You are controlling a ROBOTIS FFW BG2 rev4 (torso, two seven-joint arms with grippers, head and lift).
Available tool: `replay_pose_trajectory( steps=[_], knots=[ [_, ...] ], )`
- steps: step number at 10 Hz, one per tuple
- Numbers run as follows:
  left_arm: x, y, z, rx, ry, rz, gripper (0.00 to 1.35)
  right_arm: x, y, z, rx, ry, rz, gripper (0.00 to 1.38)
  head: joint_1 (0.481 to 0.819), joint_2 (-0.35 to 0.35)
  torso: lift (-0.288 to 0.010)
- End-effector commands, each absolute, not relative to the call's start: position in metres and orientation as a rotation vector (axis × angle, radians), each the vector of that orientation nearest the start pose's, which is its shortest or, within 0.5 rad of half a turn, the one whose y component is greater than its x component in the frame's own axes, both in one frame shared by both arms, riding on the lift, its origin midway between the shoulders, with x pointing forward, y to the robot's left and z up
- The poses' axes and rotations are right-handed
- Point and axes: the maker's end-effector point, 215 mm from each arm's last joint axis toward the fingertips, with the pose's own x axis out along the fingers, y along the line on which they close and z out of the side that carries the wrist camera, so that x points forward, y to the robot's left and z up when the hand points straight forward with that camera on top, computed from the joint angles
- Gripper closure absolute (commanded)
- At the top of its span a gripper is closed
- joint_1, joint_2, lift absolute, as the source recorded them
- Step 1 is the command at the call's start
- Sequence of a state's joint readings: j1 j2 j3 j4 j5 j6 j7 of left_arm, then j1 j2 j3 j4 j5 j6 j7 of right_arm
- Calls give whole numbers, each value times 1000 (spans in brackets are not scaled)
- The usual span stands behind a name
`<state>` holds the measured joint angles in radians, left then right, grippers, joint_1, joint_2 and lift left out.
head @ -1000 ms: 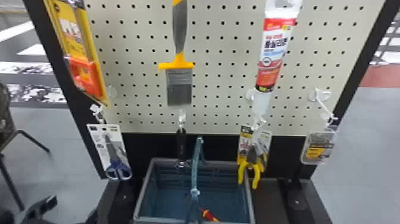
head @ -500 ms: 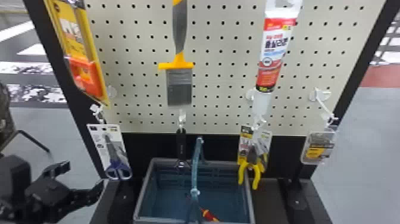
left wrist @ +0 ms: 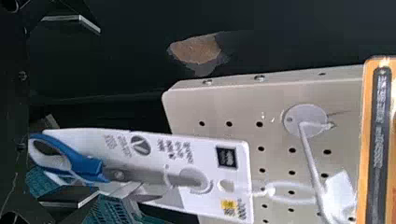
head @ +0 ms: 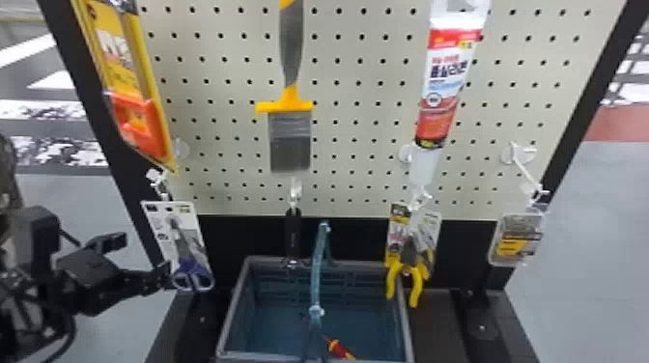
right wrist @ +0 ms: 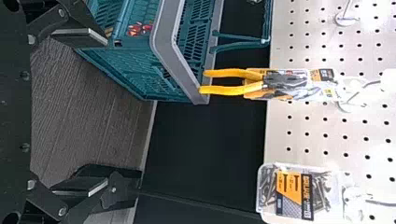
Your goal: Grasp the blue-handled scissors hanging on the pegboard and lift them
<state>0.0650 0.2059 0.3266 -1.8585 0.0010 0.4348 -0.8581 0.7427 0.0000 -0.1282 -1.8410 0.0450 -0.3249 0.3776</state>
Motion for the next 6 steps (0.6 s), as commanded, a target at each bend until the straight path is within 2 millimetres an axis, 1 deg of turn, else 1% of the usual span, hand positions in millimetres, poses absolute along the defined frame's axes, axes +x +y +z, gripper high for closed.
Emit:
replay_pose_trajectory(
  steps=[1, 2, 3, 4, 6],
  knots=[
    [539, 297, -313, 74, 226, -568, 107, 321, -210, -453, -92, 178, 307, 234, 549, 0, -100],
    [548, 287, -305, 16, 196, -607, 107, 319, -210, -456, -90, 186, 310, 233, 549, 0, -100],
    [550, 276, -297, 2, 178, -642, 107, 320, -208, -458, -92, 187, 319, 233, 549, 0, -100],
    [548, 266, -293, -23, 170, -679, 107, 319, -207, -459, -91, 190, 321, 233, 549, 0, -100],
    [548, 262, -292, -15, 182, -700, 107, 316, -206, -463, -89, 200, 328, 233, 549, 0, -100]
  ],
)
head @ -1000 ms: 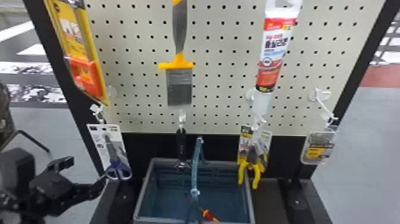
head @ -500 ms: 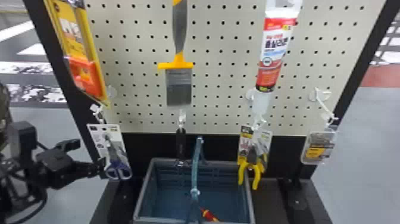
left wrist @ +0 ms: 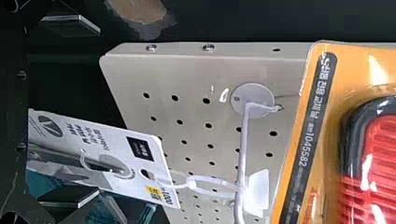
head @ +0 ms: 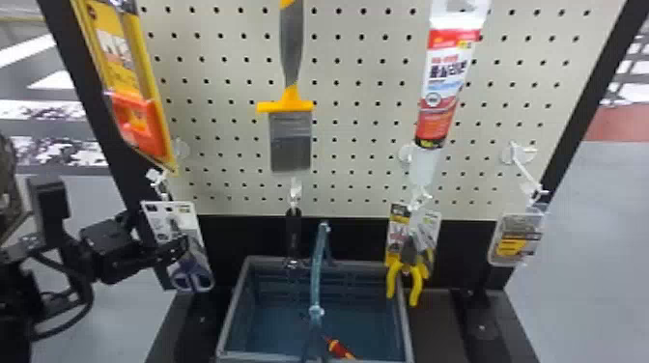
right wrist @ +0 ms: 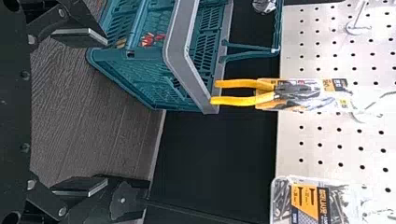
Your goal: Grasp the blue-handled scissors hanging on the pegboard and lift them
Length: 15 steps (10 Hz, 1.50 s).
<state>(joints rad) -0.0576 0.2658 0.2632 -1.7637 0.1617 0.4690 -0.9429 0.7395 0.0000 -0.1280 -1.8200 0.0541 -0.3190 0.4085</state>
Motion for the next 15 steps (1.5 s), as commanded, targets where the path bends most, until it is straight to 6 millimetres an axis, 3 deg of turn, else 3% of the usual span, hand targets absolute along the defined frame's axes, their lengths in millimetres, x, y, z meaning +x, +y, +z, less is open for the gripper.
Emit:
replay_pose_trajectory(
  steps=[1, 2, 3, 4, 7, 15],
  knots=[
    [546, 264, -293, -27, 181, -698, 107, 316, -206, -463, -89, 200, 329, 233, 549, 0, -100],
    [546, 265, -294, -30, 181, -694, 130, 317, -207, -463, -90, 198, 328, 233, 549, 0, -100],
    [545, 261, -296, -36, 186, -701, 346, 316, -207, -465, -89, 202, 328, 233, 549, 0, -100],
    [545, 261, -298, -38, 198, -703, 708, 316, -206, -464, -90, 200, 330, 233, 549, 0, -100],
    [544, 258, -304, -34, 217, -699, 1087, 316, -206, -465, -90, 203, 330, 234, 549, 0, -100],
    [541, 254, -296, -7, 211, -695, 1161, 315, -205, -465, -90, 203, 332, 234, 549, 0, -100]
  ],
)
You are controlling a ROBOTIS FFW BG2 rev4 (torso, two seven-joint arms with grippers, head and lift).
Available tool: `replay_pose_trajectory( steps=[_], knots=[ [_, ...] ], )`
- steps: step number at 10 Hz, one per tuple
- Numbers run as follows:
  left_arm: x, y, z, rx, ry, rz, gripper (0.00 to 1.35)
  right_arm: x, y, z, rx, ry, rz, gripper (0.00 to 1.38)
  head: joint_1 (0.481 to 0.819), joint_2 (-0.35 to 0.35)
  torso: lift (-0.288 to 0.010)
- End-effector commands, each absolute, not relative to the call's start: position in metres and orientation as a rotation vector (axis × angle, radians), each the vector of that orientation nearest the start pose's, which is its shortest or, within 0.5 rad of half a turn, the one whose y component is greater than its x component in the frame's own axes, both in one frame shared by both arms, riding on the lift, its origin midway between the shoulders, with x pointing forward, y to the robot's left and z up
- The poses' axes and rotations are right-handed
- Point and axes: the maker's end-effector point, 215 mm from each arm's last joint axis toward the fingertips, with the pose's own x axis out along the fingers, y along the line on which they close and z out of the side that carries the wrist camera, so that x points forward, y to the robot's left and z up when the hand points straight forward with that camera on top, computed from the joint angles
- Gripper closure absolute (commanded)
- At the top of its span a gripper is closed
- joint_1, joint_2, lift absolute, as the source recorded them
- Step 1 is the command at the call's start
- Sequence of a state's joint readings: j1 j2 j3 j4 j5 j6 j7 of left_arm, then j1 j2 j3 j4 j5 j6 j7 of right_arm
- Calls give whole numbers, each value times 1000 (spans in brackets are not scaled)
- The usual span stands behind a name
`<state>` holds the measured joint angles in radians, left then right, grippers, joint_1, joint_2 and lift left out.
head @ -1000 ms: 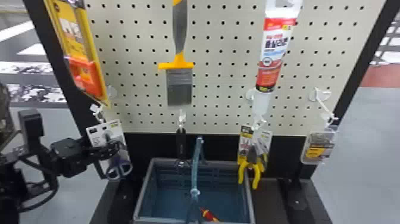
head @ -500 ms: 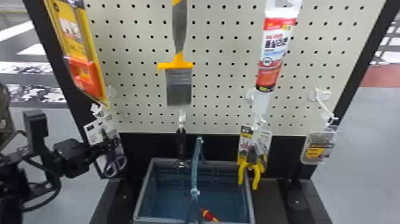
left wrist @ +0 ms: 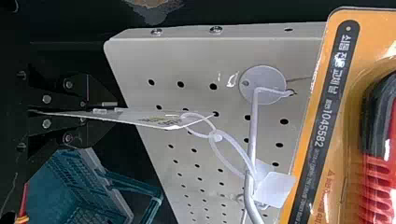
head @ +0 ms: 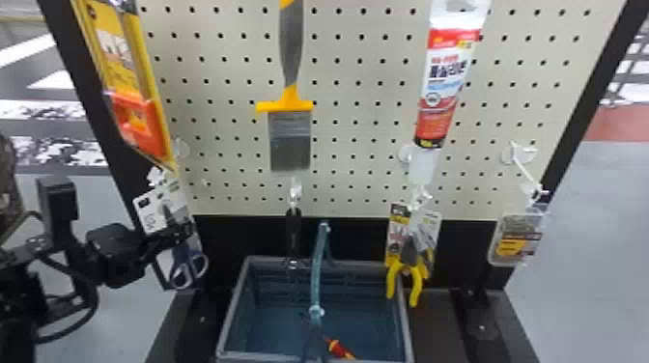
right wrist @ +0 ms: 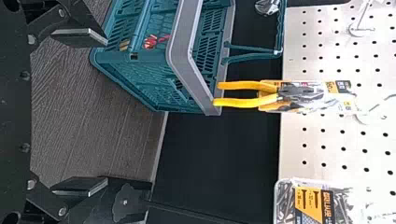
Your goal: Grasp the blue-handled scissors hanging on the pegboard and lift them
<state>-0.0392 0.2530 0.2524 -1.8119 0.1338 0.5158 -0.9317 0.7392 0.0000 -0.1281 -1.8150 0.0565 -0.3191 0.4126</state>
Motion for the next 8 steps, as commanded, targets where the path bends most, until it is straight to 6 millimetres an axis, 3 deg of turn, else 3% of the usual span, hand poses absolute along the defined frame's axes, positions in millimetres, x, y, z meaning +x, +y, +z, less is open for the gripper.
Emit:
replay_pose_trajectory(
  steps=[1, 8],
  knots=[
    [541, 254, -297, -11, 212, -693, 1161, 315, -206, -465, -89, 202, 330, 234, 549, 0, -100],
    [537, 251, -302, -27, 215, -696, 1161, 315, -206, -466, -89, 205, 330, 234, 549, 0, -100]
  ],
)
